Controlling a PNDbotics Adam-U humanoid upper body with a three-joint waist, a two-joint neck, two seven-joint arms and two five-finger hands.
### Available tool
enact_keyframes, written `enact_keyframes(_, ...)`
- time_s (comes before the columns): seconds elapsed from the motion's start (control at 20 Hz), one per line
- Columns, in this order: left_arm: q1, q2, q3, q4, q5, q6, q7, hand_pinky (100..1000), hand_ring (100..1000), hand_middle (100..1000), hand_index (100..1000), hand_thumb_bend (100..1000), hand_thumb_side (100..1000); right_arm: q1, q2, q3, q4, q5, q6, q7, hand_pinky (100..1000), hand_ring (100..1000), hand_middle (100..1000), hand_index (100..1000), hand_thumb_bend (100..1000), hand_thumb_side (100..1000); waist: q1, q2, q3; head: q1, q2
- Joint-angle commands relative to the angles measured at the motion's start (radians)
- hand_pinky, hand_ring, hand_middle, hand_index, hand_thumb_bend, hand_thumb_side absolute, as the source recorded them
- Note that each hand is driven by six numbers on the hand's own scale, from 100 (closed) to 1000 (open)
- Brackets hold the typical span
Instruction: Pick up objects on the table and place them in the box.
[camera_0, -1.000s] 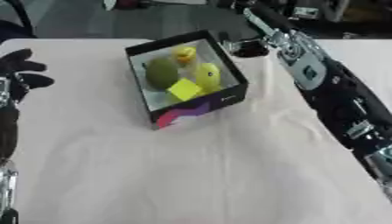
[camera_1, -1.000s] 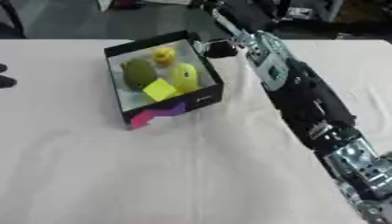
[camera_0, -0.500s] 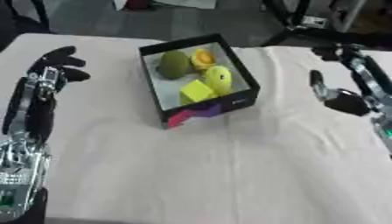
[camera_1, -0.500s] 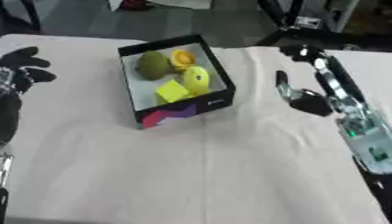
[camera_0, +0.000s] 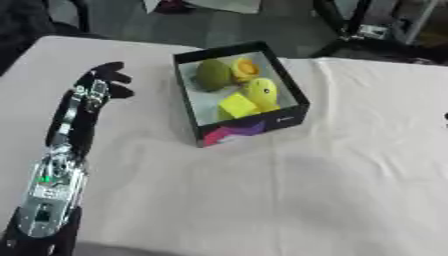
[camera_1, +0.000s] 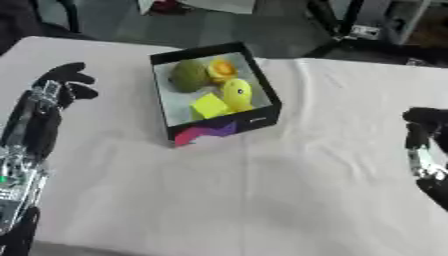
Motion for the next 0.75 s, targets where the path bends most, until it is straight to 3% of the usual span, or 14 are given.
enact_keyframes(0.05, -0.005, 0.021, 0.008, -0.004, -0.016, -0.002, 0.009, 706, 587, 617, 816, 100, 894, 0.021, 0.056, -0.036, -0.012, 0.03, 0.024, -0.023, 769, 769, 660, 731, 100, 504, -0.001, -0.022, -0.005, 0.006, -0.002)
enact_keyframes(0.75, -0.003, 0.019, -0.01, 0.005, -0.014, -0.004, -0.004, 705, 586, 614, 807, 100, 901, 0.011, 0.098, -0.052, 0.009, 0.069, 0.07, -0.102, 760, 757, 642, 721, 100, 494, -0.001, -0.016, -0.007, -0.039, -0.002)
